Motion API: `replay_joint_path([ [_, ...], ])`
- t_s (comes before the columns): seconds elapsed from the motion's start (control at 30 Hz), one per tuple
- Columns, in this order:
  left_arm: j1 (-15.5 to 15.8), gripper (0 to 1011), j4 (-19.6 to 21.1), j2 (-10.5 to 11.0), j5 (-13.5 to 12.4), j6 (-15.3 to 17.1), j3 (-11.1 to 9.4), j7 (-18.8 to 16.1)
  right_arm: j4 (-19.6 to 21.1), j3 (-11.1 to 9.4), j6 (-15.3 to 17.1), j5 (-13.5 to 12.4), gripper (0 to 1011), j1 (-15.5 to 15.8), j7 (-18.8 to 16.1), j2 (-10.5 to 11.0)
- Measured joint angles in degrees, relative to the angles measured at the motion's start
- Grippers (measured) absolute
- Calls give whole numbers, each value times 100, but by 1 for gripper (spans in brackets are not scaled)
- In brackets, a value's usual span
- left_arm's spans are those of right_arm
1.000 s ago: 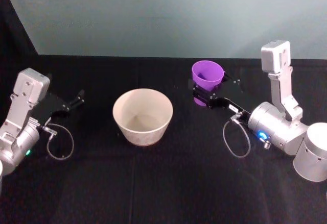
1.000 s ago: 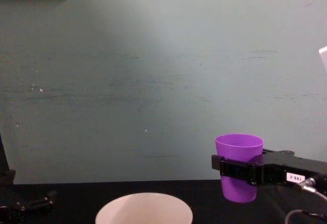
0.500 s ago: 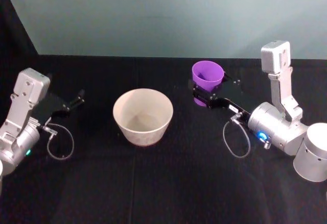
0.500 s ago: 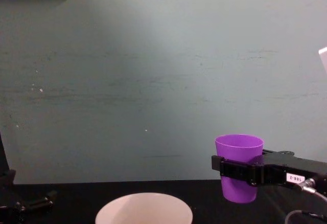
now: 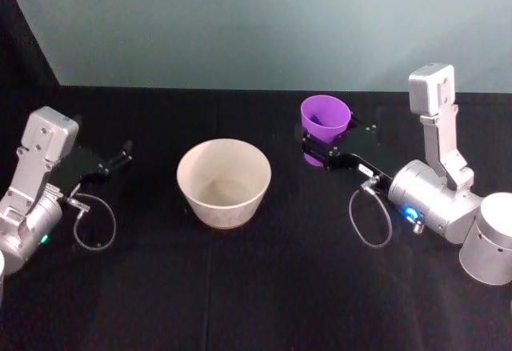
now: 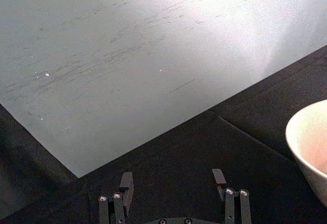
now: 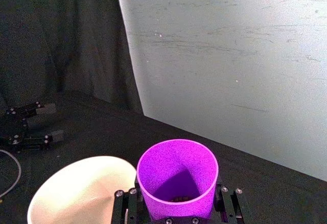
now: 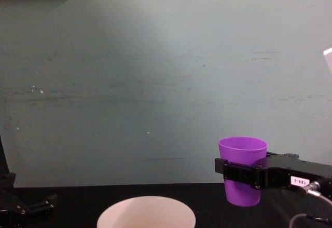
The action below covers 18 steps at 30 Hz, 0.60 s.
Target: Pick up the cup and pour the mung beans from the cup into the bowl.
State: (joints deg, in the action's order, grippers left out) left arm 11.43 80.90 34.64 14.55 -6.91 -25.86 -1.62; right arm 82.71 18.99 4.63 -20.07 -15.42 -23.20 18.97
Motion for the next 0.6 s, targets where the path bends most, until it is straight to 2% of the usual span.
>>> replay_joint_path([
  [0.6, 0, 1000, 0, 0, 0, 0, 0, 0, 0, 0, -3, -1, 735, 0, 0, 0],
])
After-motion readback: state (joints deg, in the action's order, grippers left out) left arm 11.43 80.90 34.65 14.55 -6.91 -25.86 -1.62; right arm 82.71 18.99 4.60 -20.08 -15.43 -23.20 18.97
